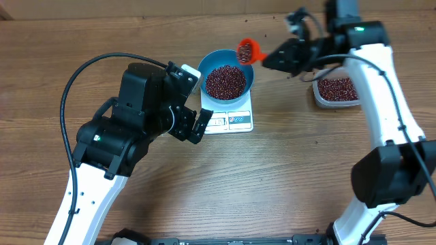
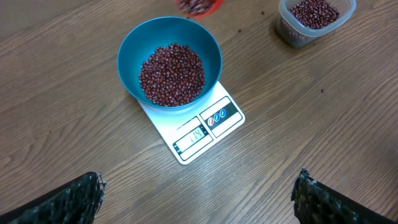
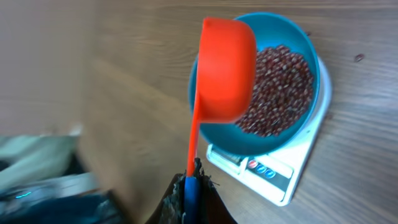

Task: Scoop item into bowl and weigh 150g on scale
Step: 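Tip the scoop with the right gripper to pour beans into the bowl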

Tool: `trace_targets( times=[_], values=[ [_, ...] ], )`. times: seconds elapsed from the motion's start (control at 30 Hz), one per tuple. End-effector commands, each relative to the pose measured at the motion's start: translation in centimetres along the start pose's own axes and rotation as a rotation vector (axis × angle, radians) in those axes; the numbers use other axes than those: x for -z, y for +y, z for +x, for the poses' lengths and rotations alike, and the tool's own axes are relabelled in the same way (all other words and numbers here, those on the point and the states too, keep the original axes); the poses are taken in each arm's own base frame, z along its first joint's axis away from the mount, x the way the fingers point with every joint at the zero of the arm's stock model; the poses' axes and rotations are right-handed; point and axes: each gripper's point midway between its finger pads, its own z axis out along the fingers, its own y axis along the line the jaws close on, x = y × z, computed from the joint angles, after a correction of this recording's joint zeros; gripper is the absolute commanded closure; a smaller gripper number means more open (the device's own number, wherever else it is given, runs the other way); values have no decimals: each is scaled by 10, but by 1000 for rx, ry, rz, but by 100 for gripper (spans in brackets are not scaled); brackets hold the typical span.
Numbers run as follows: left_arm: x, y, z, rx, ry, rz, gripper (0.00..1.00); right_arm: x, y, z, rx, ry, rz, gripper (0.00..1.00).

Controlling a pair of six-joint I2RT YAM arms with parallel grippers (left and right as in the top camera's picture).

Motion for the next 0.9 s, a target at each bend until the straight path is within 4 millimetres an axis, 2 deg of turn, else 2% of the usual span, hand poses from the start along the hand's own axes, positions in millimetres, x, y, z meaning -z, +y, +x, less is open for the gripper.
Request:
trace_targets(
  times=[0.0, 0.13, 0.4, 0.7, 0.87],
  values=[
    [3, 3, -6, 6, -14, -11, 0, -7, -16, -12, -27, -52, 288, 96],
    [3, 3, -6, 6, -15, -11, 1, -21, -12, -9, 62, -57, 470, 96],
    [3, 3, -6, 6, -14, -11, 0, -28, -1, -6, 205, -94, 750, 96],
    [3, 3, -6, 6, -15, -11, 0, -40, 22, -2, 328, -92, 788, 96],
    [3, 3, -6, 6, -14, -11, 0, -44, 27, 1, 377, -73, 783, 96]
  ],
)
